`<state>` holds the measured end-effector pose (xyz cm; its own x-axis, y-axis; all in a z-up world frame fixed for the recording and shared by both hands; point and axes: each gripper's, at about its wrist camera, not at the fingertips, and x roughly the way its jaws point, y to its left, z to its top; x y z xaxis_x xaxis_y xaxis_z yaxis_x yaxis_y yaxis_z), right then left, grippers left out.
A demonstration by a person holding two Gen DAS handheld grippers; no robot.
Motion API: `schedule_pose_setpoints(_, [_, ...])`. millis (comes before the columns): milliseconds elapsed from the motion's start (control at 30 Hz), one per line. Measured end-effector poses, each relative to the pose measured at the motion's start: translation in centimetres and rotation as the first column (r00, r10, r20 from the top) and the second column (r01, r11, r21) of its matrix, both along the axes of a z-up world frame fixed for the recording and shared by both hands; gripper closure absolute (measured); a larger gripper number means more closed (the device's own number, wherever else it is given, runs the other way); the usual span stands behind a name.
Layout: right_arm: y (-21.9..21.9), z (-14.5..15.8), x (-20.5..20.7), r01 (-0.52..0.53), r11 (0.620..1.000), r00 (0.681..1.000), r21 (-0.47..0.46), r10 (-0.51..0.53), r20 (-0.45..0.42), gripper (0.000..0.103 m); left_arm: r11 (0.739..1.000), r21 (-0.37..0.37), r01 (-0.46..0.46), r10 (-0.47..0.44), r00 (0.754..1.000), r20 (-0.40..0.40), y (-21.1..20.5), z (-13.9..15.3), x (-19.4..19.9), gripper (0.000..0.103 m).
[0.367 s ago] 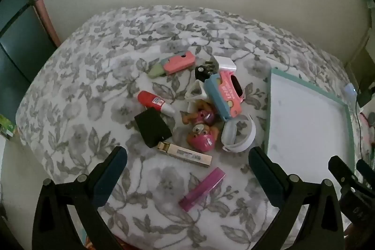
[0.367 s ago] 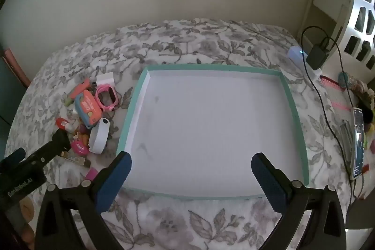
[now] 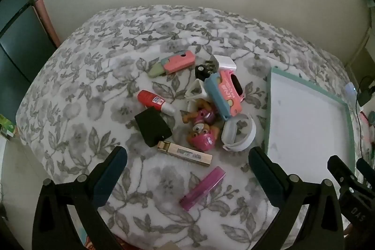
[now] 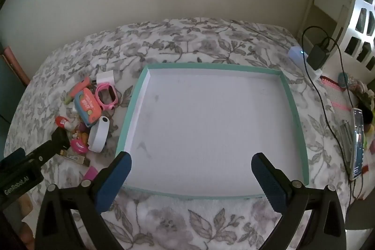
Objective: Organize rigid objects
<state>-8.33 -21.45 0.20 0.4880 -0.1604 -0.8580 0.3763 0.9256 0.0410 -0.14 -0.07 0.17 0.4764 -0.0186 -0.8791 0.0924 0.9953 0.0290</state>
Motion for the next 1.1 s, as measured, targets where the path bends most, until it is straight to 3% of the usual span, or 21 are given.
schedule_pose_setpoints(1100, [0.36,-0.18,0.16,-0.023,0.999,1.000,-0.023,0.022,-0.020,0.000,1.000,0.011,0.023,-0.022,0.999,-0.022,0.32,-0.82,-0.01,0.000])
